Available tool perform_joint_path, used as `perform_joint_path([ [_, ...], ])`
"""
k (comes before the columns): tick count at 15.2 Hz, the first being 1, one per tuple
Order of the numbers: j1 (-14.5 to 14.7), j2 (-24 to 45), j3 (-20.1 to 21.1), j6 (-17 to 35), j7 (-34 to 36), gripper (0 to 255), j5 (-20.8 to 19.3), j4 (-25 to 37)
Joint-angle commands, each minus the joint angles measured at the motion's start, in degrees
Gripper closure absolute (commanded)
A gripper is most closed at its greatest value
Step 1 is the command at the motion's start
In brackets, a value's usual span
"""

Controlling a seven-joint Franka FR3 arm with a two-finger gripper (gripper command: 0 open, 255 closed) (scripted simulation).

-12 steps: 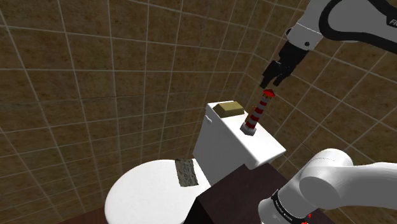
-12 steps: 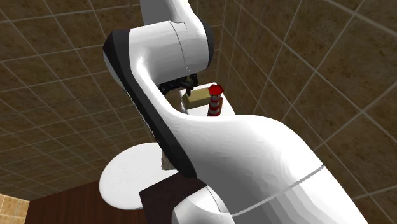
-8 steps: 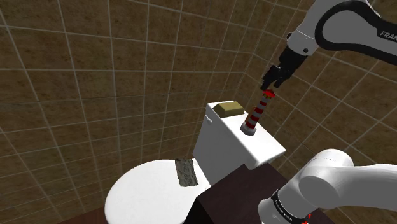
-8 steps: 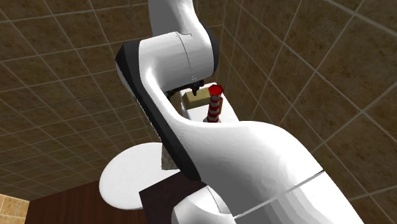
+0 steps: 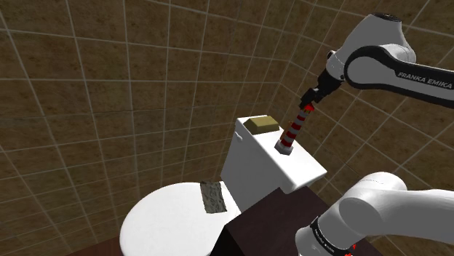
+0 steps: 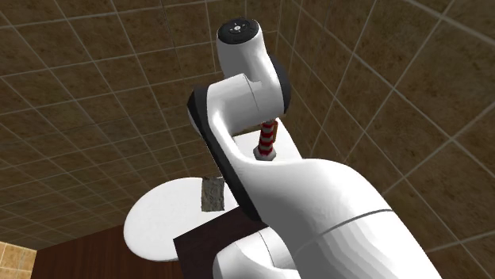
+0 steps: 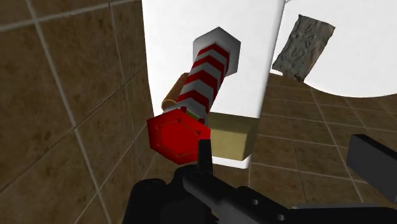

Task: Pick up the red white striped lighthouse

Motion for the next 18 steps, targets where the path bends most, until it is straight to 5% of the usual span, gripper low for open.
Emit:
perform_joint_path([
  [1, -1.58, 0.63, -1.72, 5.02, -1.14, 0, -3.28, -1.82],
  [6, -5.69, 4.18, -5.88, 17.89, -2.64, 0, -11.15, -4.66],
  [16, -7.11, 5.75, -6.88, 24.54, -0.76, 0, -13.75, -9.63],
  [17, -7.11, 5.83, -6.91, 24.60, -0.78, 255, -13.77, -9.61],
  [18, -7.10, 5.84, -6.89, 24.57, -0.77, 255, -13.75, -9.58],
])
